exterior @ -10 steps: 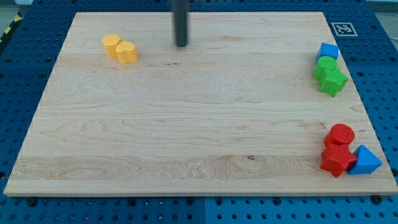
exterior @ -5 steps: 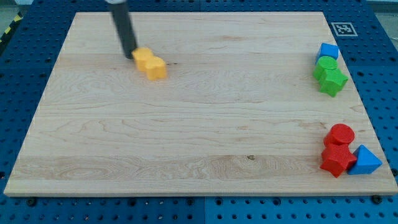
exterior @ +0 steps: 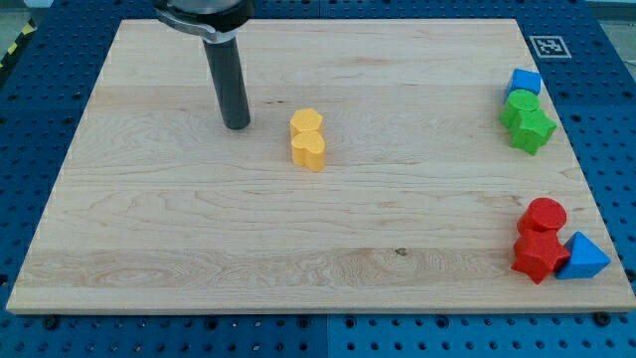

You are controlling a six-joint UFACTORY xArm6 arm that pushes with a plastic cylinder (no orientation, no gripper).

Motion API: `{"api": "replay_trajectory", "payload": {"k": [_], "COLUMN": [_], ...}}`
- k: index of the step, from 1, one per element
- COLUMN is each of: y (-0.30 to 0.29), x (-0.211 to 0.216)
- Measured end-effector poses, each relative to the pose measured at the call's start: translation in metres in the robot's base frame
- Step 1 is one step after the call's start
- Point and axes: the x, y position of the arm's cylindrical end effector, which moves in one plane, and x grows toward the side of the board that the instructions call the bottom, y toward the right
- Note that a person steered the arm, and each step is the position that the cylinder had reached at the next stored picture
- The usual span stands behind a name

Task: Place yellow blocks left of green blocks

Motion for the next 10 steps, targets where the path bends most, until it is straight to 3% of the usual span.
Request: {"api": "replay_trajectory", "payload": {"k": [2, 4, 5, 6, 7, 8, 10], "y": [0.070, 0.057, 0.095, 0.176, 0.211, 0.202, 0.286], "x": [-0.006, 0.024, 0.024, -0.021, -0.042, -0.044, -0.057]}}
